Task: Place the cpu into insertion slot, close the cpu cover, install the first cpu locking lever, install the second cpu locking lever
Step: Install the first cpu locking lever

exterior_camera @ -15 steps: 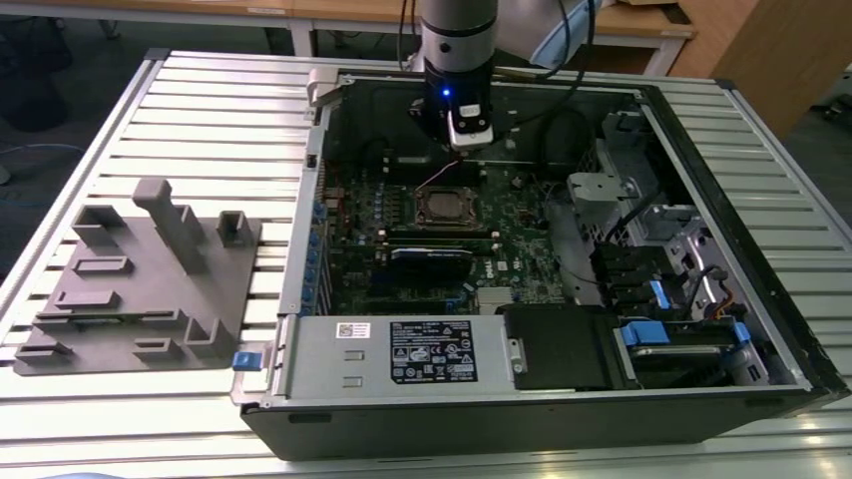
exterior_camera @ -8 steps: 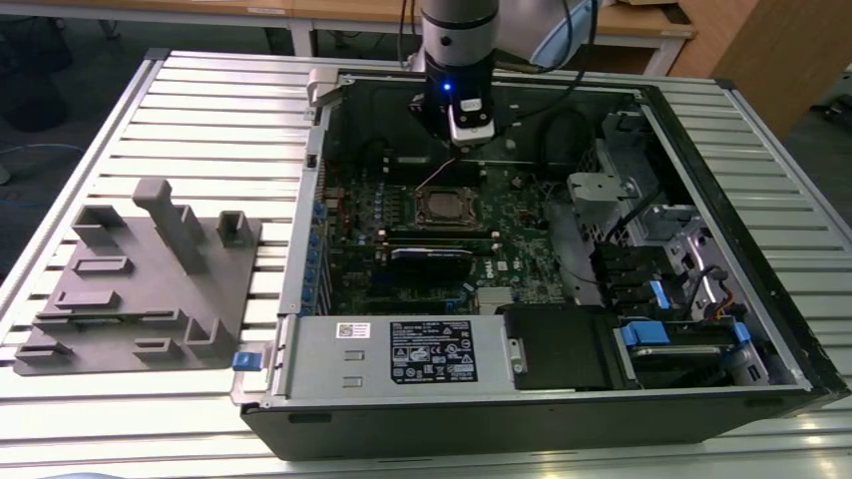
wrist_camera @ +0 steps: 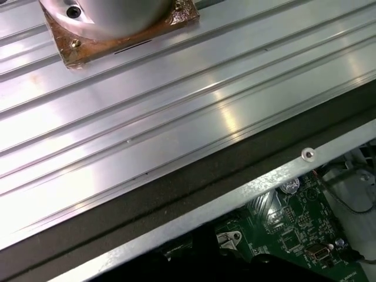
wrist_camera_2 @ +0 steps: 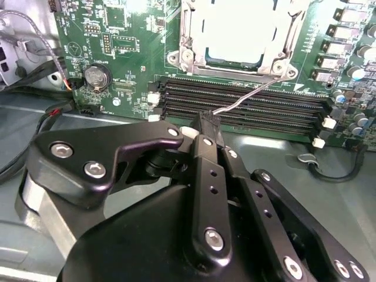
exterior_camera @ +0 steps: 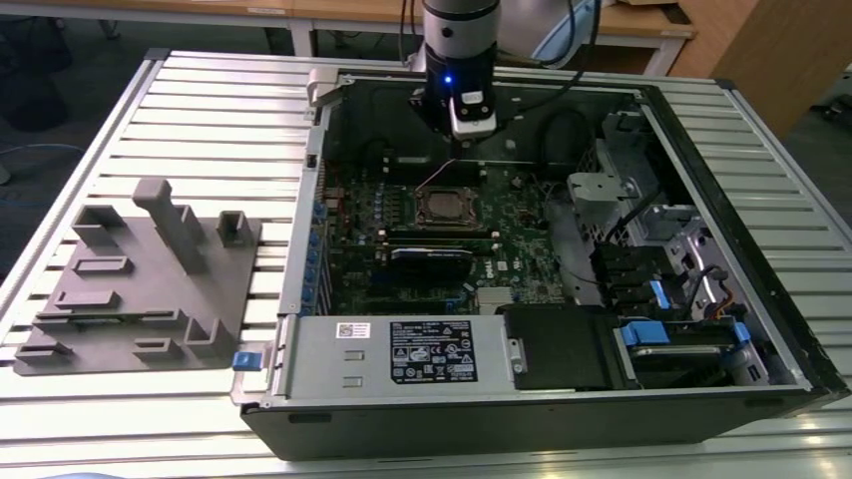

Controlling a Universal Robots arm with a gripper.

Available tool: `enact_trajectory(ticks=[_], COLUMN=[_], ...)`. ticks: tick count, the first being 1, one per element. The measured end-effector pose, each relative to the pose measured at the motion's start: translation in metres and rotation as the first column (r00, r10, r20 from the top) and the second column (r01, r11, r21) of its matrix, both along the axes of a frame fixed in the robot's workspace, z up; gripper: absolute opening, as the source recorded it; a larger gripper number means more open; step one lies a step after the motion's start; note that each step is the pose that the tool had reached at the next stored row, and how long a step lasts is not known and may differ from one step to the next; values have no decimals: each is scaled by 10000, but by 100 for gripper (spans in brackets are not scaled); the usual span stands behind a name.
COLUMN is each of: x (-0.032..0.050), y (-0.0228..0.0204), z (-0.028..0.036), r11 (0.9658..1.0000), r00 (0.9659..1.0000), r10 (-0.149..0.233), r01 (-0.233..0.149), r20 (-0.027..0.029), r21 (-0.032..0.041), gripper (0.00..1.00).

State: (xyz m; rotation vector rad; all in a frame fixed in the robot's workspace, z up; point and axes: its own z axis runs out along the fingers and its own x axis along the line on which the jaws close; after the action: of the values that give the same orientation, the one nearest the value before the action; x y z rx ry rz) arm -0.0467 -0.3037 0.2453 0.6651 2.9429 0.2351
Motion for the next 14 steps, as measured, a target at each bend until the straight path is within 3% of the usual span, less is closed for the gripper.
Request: enact_trajectory(ticks=[8, 14], x=[0, -9], y=[0, -3], z=[64, 58], r11=[10000, 10000], r00=[10000, 10000], r10=[0, 1], r01=[0, -1], r20=[0, 9], r21=[64, 65], gripper=[11, 11])
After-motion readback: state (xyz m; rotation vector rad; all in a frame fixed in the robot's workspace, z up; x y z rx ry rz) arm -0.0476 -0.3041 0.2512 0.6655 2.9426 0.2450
